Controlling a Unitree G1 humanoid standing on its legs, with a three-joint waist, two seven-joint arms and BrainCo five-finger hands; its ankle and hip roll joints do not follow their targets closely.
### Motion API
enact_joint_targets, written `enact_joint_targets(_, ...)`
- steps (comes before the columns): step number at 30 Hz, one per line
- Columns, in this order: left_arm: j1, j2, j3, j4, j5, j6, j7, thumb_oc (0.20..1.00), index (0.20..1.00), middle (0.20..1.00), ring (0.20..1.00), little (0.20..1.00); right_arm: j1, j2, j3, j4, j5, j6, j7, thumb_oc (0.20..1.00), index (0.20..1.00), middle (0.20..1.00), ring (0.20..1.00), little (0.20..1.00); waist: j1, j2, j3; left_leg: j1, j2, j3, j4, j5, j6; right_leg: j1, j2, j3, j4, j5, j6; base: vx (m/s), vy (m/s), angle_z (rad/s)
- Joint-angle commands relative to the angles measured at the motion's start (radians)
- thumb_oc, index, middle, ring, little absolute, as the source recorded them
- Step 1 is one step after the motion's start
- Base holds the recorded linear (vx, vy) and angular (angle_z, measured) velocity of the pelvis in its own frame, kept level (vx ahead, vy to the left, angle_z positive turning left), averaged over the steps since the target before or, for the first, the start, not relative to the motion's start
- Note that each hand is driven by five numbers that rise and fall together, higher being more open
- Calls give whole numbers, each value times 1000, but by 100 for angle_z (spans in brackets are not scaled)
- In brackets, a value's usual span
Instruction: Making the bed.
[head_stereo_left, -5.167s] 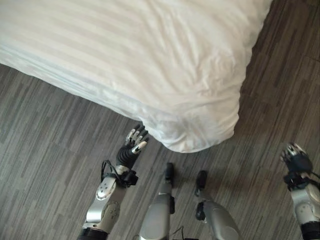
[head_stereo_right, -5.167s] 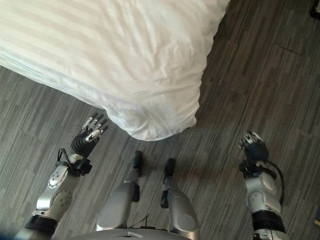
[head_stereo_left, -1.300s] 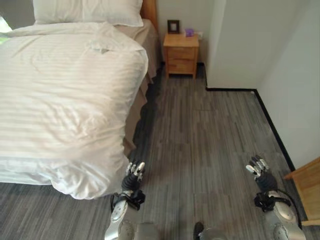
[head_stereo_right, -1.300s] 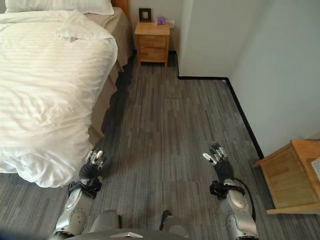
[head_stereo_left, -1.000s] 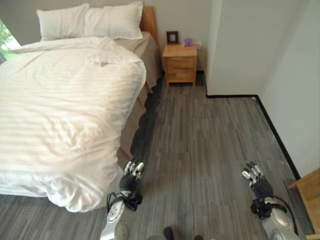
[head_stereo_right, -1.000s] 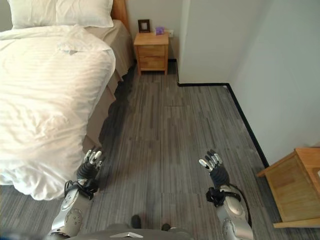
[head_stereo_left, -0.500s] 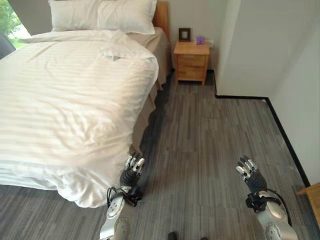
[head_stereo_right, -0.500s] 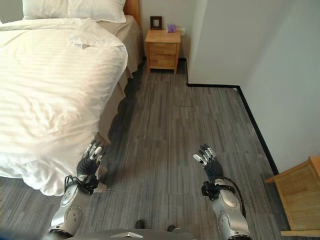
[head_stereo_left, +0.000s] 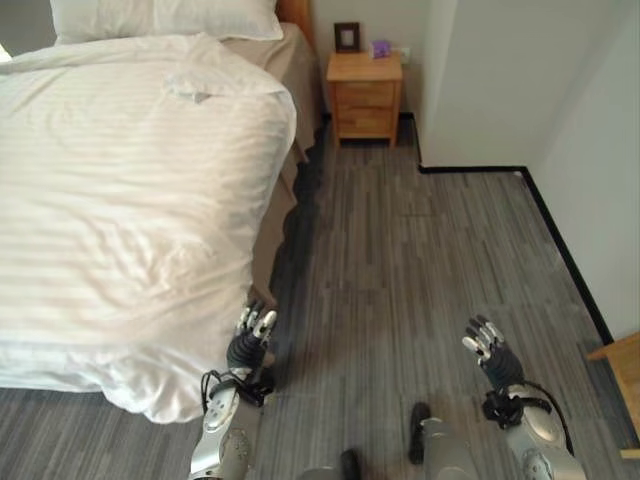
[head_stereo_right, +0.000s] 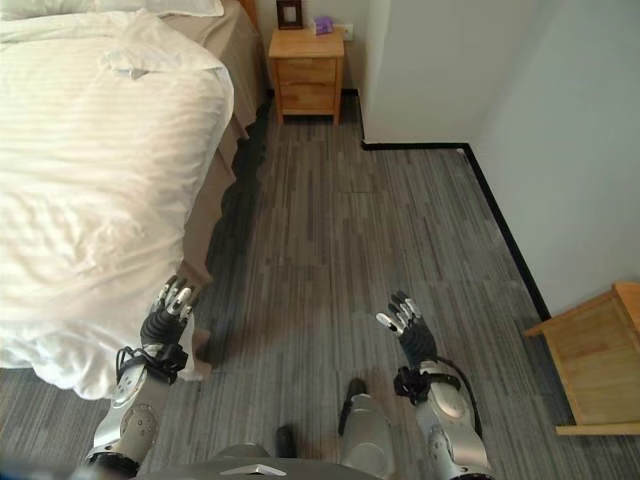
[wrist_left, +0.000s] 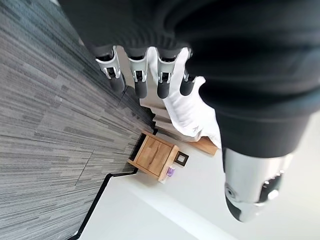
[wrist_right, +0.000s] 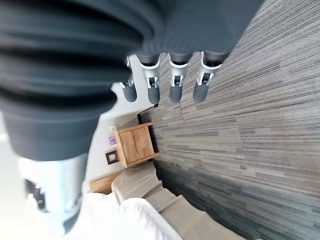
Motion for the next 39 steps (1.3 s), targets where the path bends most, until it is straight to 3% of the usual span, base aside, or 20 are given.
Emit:
enact_joint_targets(1, 4, 37, -19, -65, 42, -48, -25, 1000, 1000, 1000, 1000, 1000, -5, -17, -16, -56, -5, -45, 25, 1000, 1000, 1000, 1000, 1000, -38, 4, -74, 316, 94, -51, -36, 66, -112, 5, 61, -43, 5, 236, 8, 961, -371, 84)
enact_joint_targets(4, 4, 9, -45, -73, 13, -44, -24, 1000, 1000, 1000, 1000, 1000, -29, -38, 1, -15, 37, -57, 10, 1000, 1000, 1000, 1000, 1000, -33, 5, -87, 201, 151, -34, 398, 358, -202, 123, 123, -57, 43, 165, -87, 769, -406, 57)
enact_joint_targets(6, 7, 0, -42, -96, -44, -34, -27, 1000, 1000, 1000, 1000, 1000, -57, -51, 1, -26, 73, -65, 1, 1000, 1000, 1000, 1000, 1000, 2, -29, -63, 65, 176, 15, 694, 458, -215, 219, 137, -56, 29, 105, -144, 592, -490, -2)
enact_joint_targets(8, 4, 0, -51, -108, -58, -32, -23, 1000, 1000, 1000, 1000, 1000, -85, -64, -1, -19, 71, -70, -24, 1000, 1000, 1000, 1000, 1000, 58, -62, -20, -84, 205, 82, 803, 393, -174, 315, 147, -28, -10, 65, -159, 515, -372, -48)
enact_joint_targets(11, -14, -18, -56, -89, -121, -37, -38, 1000, 1000, 1000, 1000, 1000, -122, -93, -11, -11, 68, -76, -42, 1000, 1000, 1000, 1000, 1000, 117, -63, -2, -238, 236, 152, 629, 329, -156, 421, 151, -1, -51, 31, -146, 572, -136, -51)
enact_joint_targets(15, -8, -27, -64, -64, -122, -47, -50, 1000, 1000, 1000, 1000, 1000, -106, -105, -6, -23, 49, -71, -9, 1000, 1000, 1000, 1000, 1000, 128, -38, -33, -292, 138, 177, 235, 310, -126, 498, 150, 16, -47, -27, -119, 606, 48, -19)
enact_joint_targets(17, 19, -36, -39, -73, -135, -55, -51, 1000, 1000, 1000, 1000, 1000, -120, -101, 25, 3, 21, -63, 13, 1000, 1000, 1000, 1000, 1000, 167, -24, -67, -298, 83, 205, -51, 378, -130, 584, 185, 60, -55, -64, -102, 920, 55, -6)
enact_joint_targets(20, 44, -40, -8, -82, -126, -61, -40, 1000, 1000, 1000, 1000, 1000, -117, -81, 39, -14, 17, -53, 35, 1000, 1000, 1000, 1000, 1000, 194, -30, -95, -310, 87, 312, -84, 420, -122, 642, 194, 102, -35, -61, -95, 837, 36, -64)
enact_joint_targets(21, 61, -33, -1, -78, -120, -57, -40, 1000, 1000, 1000, 1000, 1000, -109, -63, 62, -25, 22, -48, 61, 1000, 1000, 1000, 1000, 1000, 191, -59, -118, -271, 46, 332, -66, 356, -66, 666, 160, 106, 9, -91, -69, 1086, 174, -29)
enact_joint_targets(22, 61, -17, -10, -79, -81, -53, -34, 1000, 1000, 1000, 1000, 1000, -111, -52, 83, -27, 0, -45, 73, 1000, 1000, 1000, 1000, 1000, 209, -100, -133, -264, 13, 333, -15, 288, -18, 634, 101, 99, 151, 9, -13, 1075, 230, 26)
enact_joint_targets(24, 51, 11, -13, -95, -46, -50, -24, 1000, 1000, 1000, 1000, 1000, -117, -50, 106, -26, -19, -43, 80, 1000, 1000, 1000, 1000, 1000, 226, -118, -114, -231, -7, 313, 29, 207, 23, 540, 60, 128, 447, 235, 75, 671, 195, 38)
enact_joint_targets(25, 43, 19, -13, -110, -49, -51, -24, 1000, 1000, 1000, 1000, 1000, -122, -40, 120, -23, -3, -43, 85, 1000, 1000, 1000, 1000, 1000, 225, -107, -101, -185, -10, 295, 30, 180, 39, 483, 38, 124, 570, 289, 78, 653, 212, 27)
enact_joint_targets(27, 21, 40, -16, -110, -34, -53, -28, 1000, 1000, 1000, 1000, 1000, -133, -48, 131, -10, -46, -36, 96, 1000, 1000, 1000, 1000, 1000, 185, -50, -69, -71, 18, 223, -25, 160, 61, 291, 65, 139, 743, 228, 17, 665, 140, 53)
enact_joint_targets(29, 5, 48, -20, -109, -45, -53, -32, 1000, 1000, 1000, 1000, 1000, -123, -60, 120, -27, -37, -25, 103, 1000, 1000, 1000, 1000, 1000, 142, -29, -54, 29, 19, 131, -59, 139, 46, 162, 28, 126, 613, 122, -26, 646, -17, 118)
enact_joint_targets(32, 9, 56, -22, -113, -47, -48, -47, 1000, 1000, 1000, 1000, 1000, -108, -69, 105, -25, -33, -21, 112, 1000, 1000, 1000, 1000, 1000, 114, -23, -49, 69, 23, 65, -58, 117, 25, 127, 21, 161, 456, 119, -30, 524, -129, 132)
enact_joint_targets(33, 13, 56, -21, -109, -48, -47, -58, 1000, 1000, 1000, 1000, 1000, -93, -75, 97, -19, -40, -19, 119, 1000, 1000, 1000, 1000, 1000, 93, -31, -47, 100, 17, 27, -64, 94, 8, 121, 26, 220, 283, 124, -21, 865, -300, 162)
enact_joint_targets(34, 4, 56, -21, -99, -52, -52, -71, 1000, 1000, 1000, 1000, 1000, -65, -85, 88, -23, -53, -9, 133, 1000, 1000, 1000, 1000, 1000, 61, -37, -49, 134, 31, -38, -67, 71, -16, 127, 38, 349, 88, 145, 16, 668, -236, 157)
enact_joint_targets(35, 4, 56, -21, -99, -52, -52, -71, 1000, 1000, 1000, 1000, 1000, -65, -85, 88, -23, -53, -9, 133, 1000, 1000, 1000, 1000, 1000, 60, -38, -49, 133, 30, -38, -67, 72, -16, 128, 37, 348, 84, 148, 16, 604, -224, 142)
enact_joint_targets(36, -6, 64, -18, -91, -46, -57, -78, 1000, 1000, 1000, 1000, 1000, -47, -93, 79, -23, -56, -3, 145, 1000, 1000, 1000, 1000, 1000, 49, -47, -54, 144, 32, -79, -76, 68, -26, 110, 42, 428, 20, 170, 43, 366, -155, 175)
enact_joint_targets(39, -10, 62, -12, -90, -17, -72, -72, 1000, 1000, 1000, 1000, 1000, -32, -108, 74, -33, -61, 0, 164, 1000, 1000, 1000, 1000, 1000, 36, -61, -72, 191, 69, -152, -81, 58, -53, 110, 41, 398, -5, 211, 68, 528, -298, 164)
